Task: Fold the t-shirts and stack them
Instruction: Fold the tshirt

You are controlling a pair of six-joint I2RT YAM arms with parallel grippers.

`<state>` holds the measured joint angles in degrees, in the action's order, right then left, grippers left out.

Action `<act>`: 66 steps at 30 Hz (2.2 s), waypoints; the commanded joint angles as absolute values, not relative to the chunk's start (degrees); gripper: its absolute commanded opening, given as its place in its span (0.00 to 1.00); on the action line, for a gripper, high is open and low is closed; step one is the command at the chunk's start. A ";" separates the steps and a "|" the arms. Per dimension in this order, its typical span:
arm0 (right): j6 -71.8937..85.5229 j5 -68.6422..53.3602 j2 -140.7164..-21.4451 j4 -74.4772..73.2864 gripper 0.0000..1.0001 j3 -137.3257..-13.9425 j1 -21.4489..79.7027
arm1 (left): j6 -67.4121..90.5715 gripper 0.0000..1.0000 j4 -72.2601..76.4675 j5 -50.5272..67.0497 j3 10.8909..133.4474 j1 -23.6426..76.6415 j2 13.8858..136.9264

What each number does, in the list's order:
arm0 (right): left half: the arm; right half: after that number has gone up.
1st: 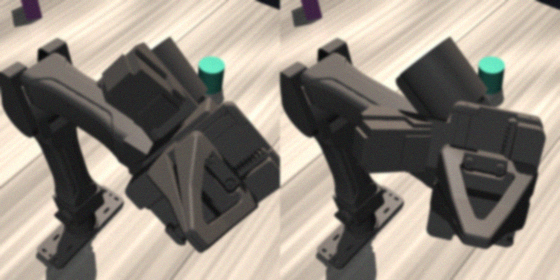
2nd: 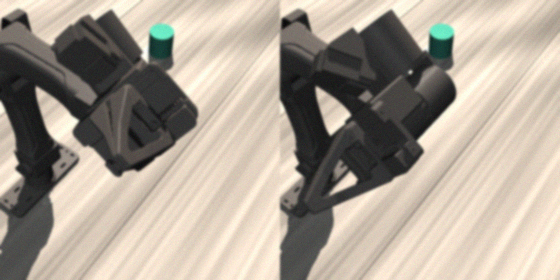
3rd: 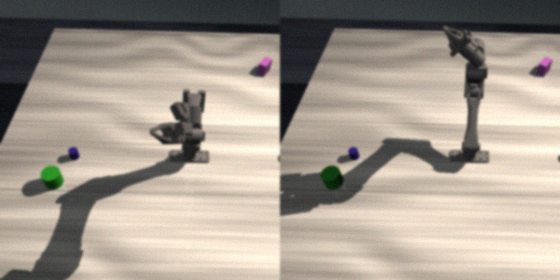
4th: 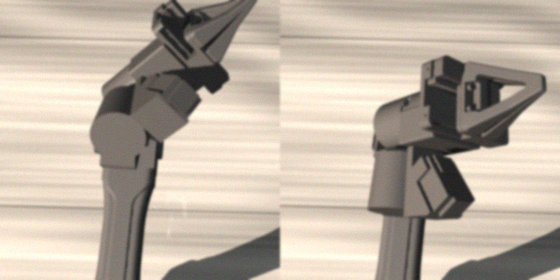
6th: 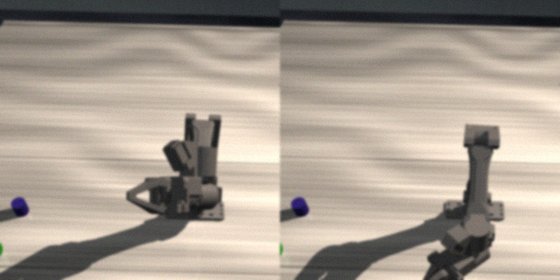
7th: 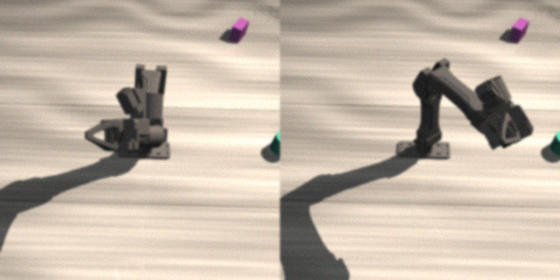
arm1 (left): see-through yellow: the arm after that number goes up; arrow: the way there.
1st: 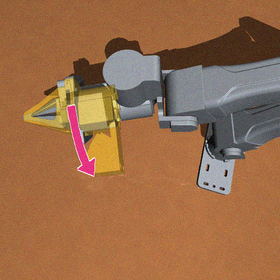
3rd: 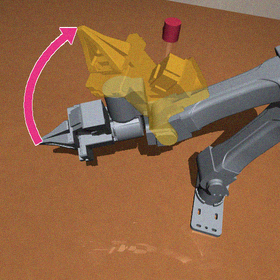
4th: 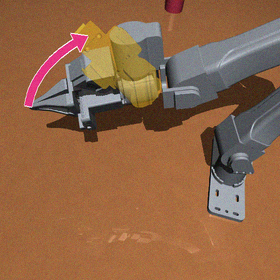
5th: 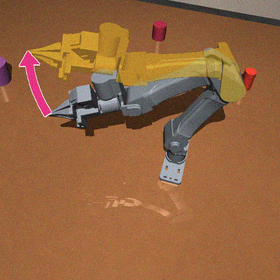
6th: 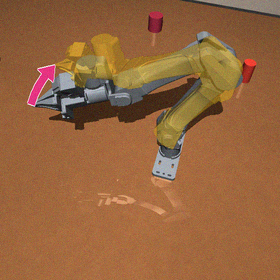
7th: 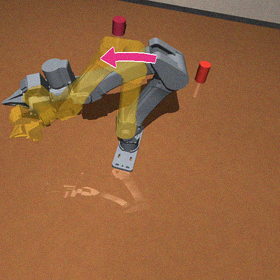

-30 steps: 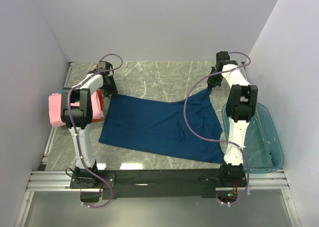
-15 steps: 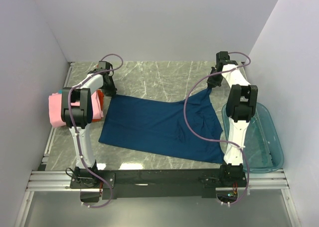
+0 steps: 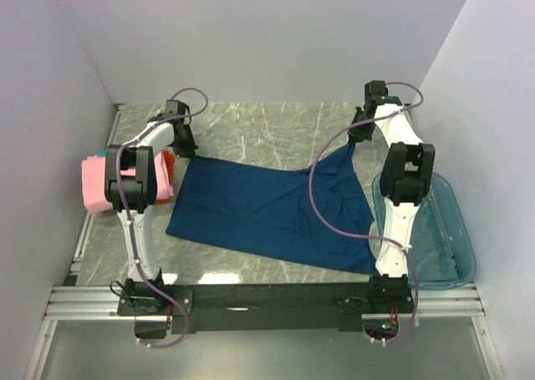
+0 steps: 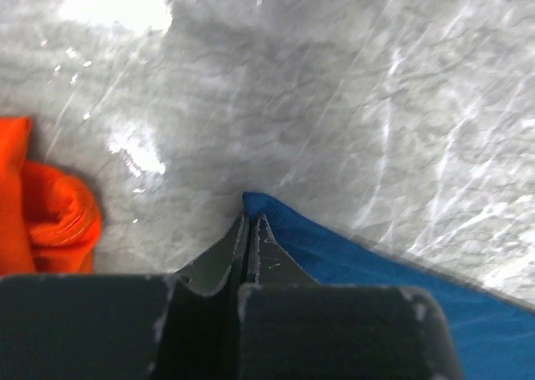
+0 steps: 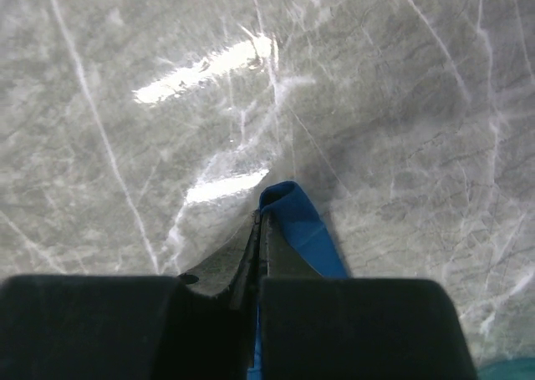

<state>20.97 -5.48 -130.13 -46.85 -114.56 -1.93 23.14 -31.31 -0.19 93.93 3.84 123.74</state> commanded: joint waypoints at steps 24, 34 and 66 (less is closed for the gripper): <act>21.01 -11.42 -114.18 -53.70 0.00 -116.57 -3.69 | 22.06 0.00 -23.64 10.02 96.25 2.73 118.92; 19.34 -13.45 -100.38 -57.56 0.00 -103.02 -3.52 | 22.06 0.00 -24.87 9.40 90.97 2.20 114.00; 22.15 -13.36 -71.63 -67.06 0.00 -72.25 1.93 | 23.82 0.00 -30.06 4.04 76.03 2.02 100.37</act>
